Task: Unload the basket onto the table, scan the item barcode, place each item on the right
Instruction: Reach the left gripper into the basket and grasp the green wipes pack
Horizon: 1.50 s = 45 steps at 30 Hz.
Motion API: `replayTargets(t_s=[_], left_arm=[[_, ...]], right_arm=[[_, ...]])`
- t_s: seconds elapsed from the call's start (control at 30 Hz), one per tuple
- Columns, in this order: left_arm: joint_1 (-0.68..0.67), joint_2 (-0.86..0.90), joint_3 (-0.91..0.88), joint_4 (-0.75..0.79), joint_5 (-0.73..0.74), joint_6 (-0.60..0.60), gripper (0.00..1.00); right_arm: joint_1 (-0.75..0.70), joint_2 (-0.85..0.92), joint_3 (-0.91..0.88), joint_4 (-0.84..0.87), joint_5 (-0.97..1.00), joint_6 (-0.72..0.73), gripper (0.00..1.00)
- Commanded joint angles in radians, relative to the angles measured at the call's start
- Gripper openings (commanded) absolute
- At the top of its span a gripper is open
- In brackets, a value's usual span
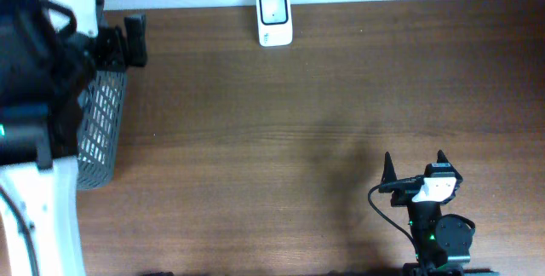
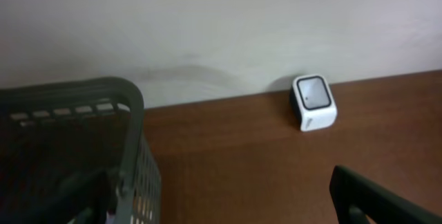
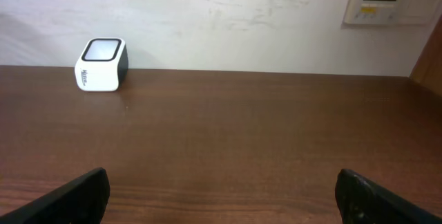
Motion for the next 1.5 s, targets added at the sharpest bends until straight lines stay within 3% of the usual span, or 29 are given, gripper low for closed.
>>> replayTargets(t_s=[0.0,0.13,0.5,0.63,0.73,0.8,0.97,1.03,1.13,1.3,1.47], left_arm=[[0.002,0.075,0.073,-0.021,0.003,-0.005,0.99],[0.038,0.076,0.108,-0.027,-0.003,-0.08,0.99],[0.428,0.11,0.152,-0.091,0.031,-0.153,0.99],[0.436,0.206,0.15,-0.099,-0.084,-0.22,0.99],[0.436,0.278,0.15,-0.128,-0.079,-0.223,0.99],[0.463,0.348,0.15,-0.128,-0.141,-0.405,0.99],[0.481,0.503,0.15,-0.091,-0.206,-0.449,0.99],[0.481,0.554,0.15,-0.057,-0.206,-0.449,0.96],[0.481,0.641,0.15,-0.018,-0.253,-0.462,0.8],[0.479,0.774,0.15,0.009,-0.299,-0.549,0.78],[0.478,0.843,0.15,0.06,-0.298,-0.549,0.74]], right_arm=[[-0.005,-0.005,-0.009,-0.002,0.008,0.004,0.99],[-0.005,-0.005,-0.009,-0.002,0.008,0.004,0.99],[-0.005,-0.005,-0.009,-0.002,0.008,0.004,0.99],[-0.005,-0.005,-0.009,-0.002,0.008,0.004,0.99],[-0.005,-0.005,-0.009,-0.002,0.008,0.004,0.99],[-0.005,-0.005,-0.009,-0.002,0.008,0.004,0.99],[-0.005,-0.005,-0.009,-0.002,0.008,0.004,0.99],[-0.005,-0.005,-0.009,-0.002,0.008,0.004,0.99],[-0.005,-0.005,-0.009,-0.002,0.008,0.004,0.99],[-0.005,-0.005,-0.009,-0.002,0.008,0.004,0.99],[-0.005,-0.005,-0.009,-0.002,0.008,0.004,0.99]])
